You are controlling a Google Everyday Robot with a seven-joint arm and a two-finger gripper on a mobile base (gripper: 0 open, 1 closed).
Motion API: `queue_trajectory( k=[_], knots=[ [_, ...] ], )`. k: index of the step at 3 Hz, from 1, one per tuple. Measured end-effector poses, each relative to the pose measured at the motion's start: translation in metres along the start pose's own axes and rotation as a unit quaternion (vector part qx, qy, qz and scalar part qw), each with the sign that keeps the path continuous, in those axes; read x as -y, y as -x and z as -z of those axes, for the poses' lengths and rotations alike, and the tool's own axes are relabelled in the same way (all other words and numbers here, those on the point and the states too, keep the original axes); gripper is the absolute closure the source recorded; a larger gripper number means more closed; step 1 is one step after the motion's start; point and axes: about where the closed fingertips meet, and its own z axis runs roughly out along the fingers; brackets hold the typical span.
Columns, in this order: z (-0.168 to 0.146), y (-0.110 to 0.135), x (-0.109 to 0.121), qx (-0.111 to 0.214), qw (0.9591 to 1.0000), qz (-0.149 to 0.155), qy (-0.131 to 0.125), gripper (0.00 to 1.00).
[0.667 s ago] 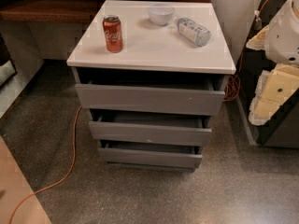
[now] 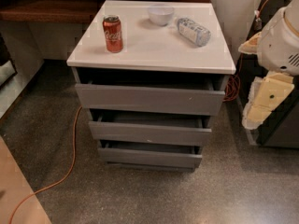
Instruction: Place coke can into top drawer
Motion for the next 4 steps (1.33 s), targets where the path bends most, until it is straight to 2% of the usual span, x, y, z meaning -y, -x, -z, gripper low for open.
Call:
queue_trajectory(
  k=[1, 2, 3, 4],
  knots=[
    [-0.016, 0.004, -0.003, 0.011, 0.9998, 0.016, 0.002, 0.00],
    [-0.042, 0.011, -0.004, 0.022, 0.9988, 0.044, 0.001, 0.00],
    [-0.066, 0.017, 0.005, 0.056, 0.9965, 0.062, -0.001, 0.00],
    [-0.102, 0.023, 0.019, 0.090, 0.9928, 0.079, 0.008, 0.00]
  ],
)
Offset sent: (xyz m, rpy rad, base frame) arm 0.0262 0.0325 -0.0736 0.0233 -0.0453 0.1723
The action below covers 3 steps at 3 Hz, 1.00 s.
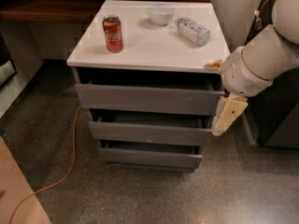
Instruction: Place coke can into top drawer
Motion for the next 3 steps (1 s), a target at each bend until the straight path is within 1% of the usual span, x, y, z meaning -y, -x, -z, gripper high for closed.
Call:
queue_trajectory(
  k=[1, 2, 3],
  knots=[
    [0.000, 0.000, 0.000, 0.000, 1.0000, 0.000, 0.000, 0.00],
    [-0.018, 0.006, 0.008, 0.009, 0.9999, 0.007, -0.007, 0.00],
    [-0.046, 0.017, 0.020, 0.020, 0.9996, 0.021, -0.004, 0.00]
  ],
)
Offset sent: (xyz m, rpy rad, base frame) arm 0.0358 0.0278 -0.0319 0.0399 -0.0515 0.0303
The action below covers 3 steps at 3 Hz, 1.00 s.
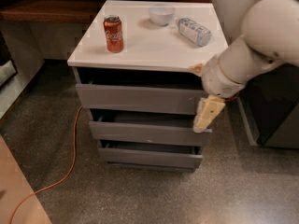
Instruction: Place coke can into top drawer
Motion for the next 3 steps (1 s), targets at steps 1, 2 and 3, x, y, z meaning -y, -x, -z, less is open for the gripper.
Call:
queue_trajectory(
  k=[1, 2, 3],
  knots=[
    [-0.031, 0.009, 0.014, 0.008, 0.9999, 0.013, 0.003, 0.00],
    [-0.059, 0.011, 0.027, 0.013, 0.9998, 0.016, 0.006, 0.00],
    [-0.086, 0.005, 0.039, 0.022, 0.9995, 0.022, 0.008, 0.00]
  ],
)
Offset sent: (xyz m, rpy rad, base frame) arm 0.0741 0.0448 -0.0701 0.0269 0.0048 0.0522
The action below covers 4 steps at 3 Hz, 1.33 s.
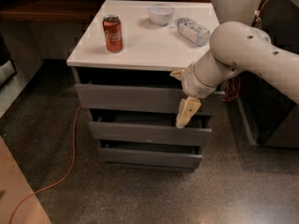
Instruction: Place coke can into top drawer
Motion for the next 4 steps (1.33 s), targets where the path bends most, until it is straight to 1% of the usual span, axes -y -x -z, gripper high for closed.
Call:
queue_trajectory(
  k=[2, 3, 4],
  knots=[
    [-0.036, -0.037, 0.030, 0.021, 0.9995, 0.024, 0.008, 0.00],
    [-0.050, -0.056, 0.044, 0.033, 0.9984, 0.044, 0.013, 0.00],
    [-0.087, -0.063, 0.057, 0.040, 0.9965, 0.071, 0.020, 0.00]
  ],
)
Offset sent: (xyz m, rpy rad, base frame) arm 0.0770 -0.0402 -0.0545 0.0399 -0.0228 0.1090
